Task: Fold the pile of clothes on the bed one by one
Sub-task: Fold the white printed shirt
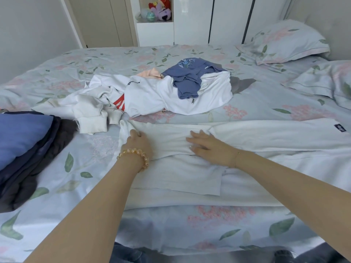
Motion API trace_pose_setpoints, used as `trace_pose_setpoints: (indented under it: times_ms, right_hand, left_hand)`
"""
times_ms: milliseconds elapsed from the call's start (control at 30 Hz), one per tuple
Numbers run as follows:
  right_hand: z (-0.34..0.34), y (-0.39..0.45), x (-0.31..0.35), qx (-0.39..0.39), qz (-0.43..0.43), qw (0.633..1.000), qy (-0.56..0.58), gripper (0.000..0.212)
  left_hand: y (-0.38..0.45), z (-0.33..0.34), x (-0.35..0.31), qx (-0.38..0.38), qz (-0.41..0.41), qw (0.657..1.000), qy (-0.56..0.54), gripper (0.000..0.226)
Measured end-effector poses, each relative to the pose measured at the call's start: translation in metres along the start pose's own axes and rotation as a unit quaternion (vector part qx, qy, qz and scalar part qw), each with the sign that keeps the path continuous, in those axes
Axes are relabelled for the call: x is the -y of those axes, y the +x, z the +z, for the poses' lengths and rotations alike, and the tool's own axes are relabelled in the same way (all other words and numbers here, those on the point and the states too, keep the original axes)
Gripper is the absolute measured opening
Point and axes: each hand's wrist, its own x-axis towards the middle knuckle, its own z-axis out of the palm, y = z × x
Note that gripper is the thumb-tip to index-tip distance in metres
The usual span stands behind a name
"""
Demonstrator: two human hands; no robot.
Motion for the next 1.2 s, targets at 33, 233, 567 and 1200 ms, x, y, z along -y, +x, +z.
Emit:
trace_pose_setpoints:
  times_ms: [33,233,567,1200]
  right_hand:
    - [-0.009,-0.008,-0.001,-0.017,-0.003,0.996,0.088,0.043]
    - [-0.061,-0.092,-0.059,-0.2,0.047,0.973,0.103,0.028]
    - [-0.132,-0.198,-0.2,-0.321,0.286,0.902,-0.031,0.034]
    - [-0.18,-0.276,-0.266,-0.173,0.431,0.859,0.214,0.028]
  left_hand:
    - [-0.003,-0.002,-0.004,-0.019,-0.014,0.999,0.032,0.038]
    - [-0.033,-0.01,-0.074,-0.095,0.151,0.984,0.022,0.056]
    - [-0.097,0.019,-0.27,-0.023,0.402,0.914,-0.042,0.046]
    - [-0.065,0.043,-0.518,-0.033,0.472,0.876,-0.091,0.02]
